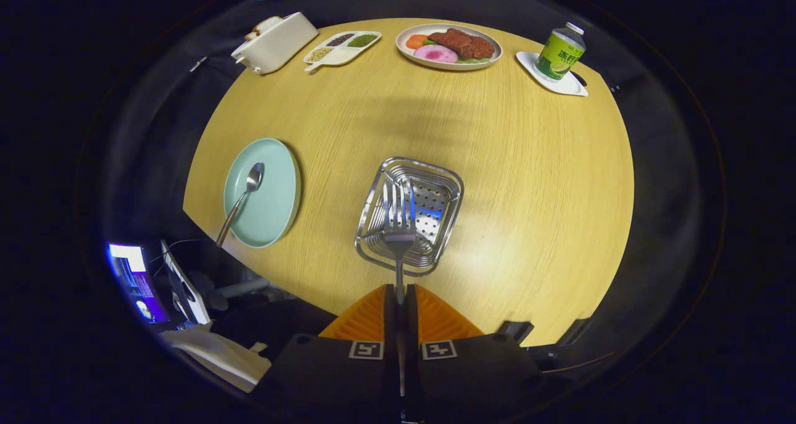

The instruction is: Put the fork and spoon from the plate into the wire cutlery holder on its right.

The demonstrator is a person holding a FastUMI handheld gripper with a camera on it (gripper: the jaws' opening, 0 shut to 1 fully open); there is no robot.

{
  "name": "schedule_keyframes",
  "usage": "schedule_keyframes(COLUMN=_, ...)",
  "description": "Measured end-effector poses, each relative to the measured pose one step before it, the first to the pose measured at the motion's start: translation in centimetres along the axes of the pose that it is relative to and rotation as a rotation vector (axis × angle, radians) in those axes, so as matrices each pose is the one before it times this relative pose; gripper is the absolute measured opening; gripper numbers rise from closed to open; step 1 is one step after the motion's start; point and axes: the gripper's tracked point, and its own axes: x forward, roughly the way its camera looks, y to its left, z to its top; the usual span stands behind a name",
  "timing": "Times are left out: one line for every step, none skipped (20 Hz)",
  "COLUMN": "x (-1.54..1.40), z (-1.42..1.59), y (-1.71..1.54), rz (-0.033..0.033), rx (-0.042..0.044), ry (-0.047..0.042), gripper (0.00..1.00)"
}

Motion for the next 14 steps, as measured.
schedule_keyframes(x=0.211, z=0.126, y=-0.068, rz=0.00603, rx=-0.00027, ry=0.02203, gripper=0.08)
schedule_keyframes(x=0.178, z=-0.007, y=-0.075, rz=0.00309, rx=-0.00426, ry=0.02546, gripper=0.08)
schedule_keyframes(x=0.169, z=0.104, y=-0.129, rz=-0.00203, rx=-0.00376, ry=0.02016, gripper=0.08)
schedule_keyframes(x=0.089, z=0.038, y=-0.174, rz=-0.00219, rx=-0.00385, ry=0.01887, gripper=0.08)
schedule_keyframes(x=0.045, z=0.189, y=0.12, rz=0.00315, rx=-0.00362, ry=0.00968, gripper=0.08)
schedule_keyframes(x=-0.047, z=-0.007, y=0.143, rz=0.00068, rx=-0.01253, ry=0.01214, gripper=0.08)
schedule_keyframes(x=0.036, z=0.06, y=-0.099, rz=-0.00662, rx=-0.009, ry=0.00898, gripper=0.08)
schedule_keyframes(x=0.022, z=0.051, y=-0.121, rz=-0.00405, rx=-0.00369, ry=0.00789, gripper=0.08)
schedule_keyframes(x=-0.059, z=0.066, y=0.046, rz=0.00336, rx=0.00636, ry=0.01275, gripper=0.08)
schedule_keyframes(x=0.055, z=0.068, y=0.077, rz=0.00101, rx=0.00576, ry=0.00881, gripper=0.08)
schedule_keyframes(x=-0.05, z=0.042, y=-0.124, rz=-0.00477, rx=0.00282, ry=0.00816, gripper=0.08)
schedule_keyframes(x=-0.069, z=0.204, y=-0.225, rz=-0.00673, rx=0.00179, ry=-0.00461, gripper=0.08)
schedule_keyframes(x=-0.071, z=0.26, y=-0.283, rz=-0.00586, rx=0.00903, ry=-0.00746, gripper=0.09)
schedule_keyframes(x=-0.141, z=0.169, y=-0.201, rz=-0.00535, rx=0.01363, ry=-0.00668, gripper=0.11)
